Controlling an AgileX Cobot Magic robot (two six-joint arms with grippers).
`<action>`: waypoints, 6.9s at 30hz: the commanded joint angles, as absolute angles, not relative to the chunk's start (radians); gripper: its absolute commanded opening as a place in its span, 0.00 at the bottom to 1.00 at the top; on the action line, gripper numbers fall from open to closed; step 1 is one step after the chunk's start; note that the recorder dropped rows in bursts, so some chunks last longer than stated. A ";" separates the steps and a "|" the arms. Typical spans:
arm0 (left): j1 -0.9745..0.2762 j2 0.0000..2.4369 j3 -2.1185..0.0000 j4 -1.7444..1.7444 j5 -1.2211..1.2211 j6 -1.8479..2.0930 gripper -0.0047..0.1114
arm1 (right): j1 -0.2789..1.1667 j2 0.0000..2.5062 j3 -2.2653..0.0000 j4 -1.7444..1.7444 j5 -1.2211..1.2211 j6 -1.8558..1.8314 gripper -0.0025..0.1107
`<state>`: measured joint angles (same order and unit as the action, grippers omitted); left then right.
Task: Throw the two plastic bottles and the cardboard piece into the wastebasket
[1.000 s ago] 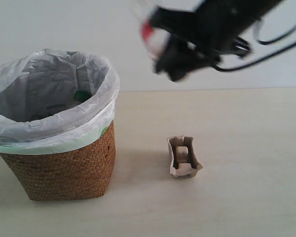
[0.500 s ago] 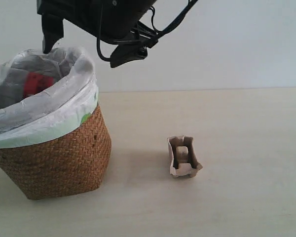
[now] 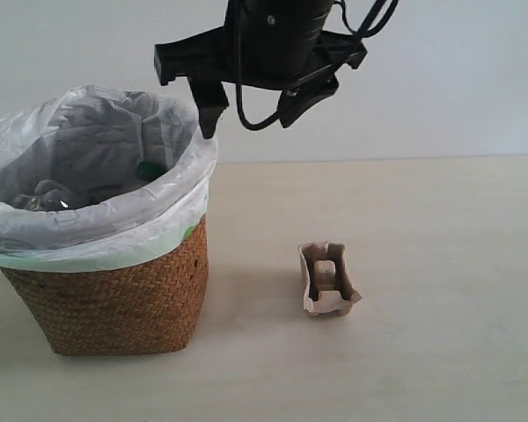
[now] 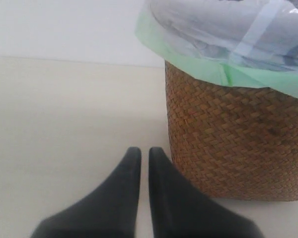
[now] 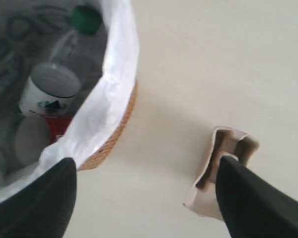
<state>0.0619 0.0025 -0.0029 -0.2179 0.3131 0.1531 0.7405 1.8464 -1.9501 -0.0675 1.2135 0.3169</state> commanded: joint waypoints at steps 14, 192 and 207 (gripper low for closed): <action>0.065 0.000 0.000 -0.216 0.310 0.144 0.09 | 0.676 1.837 -1.600 -0.292 1.221 0.520 0.62; 0.065 0.000 0.000 -0.216 0.310 0.144 0.09 | 0.070 0.012 -0.536 -0.036 0.453 0.178 0.03; 0.065 0.000 0.000 -0.216 0.310 0.144 0.09 | 0.070 0.000 -0.533 0.131 0.426 0.178 0.03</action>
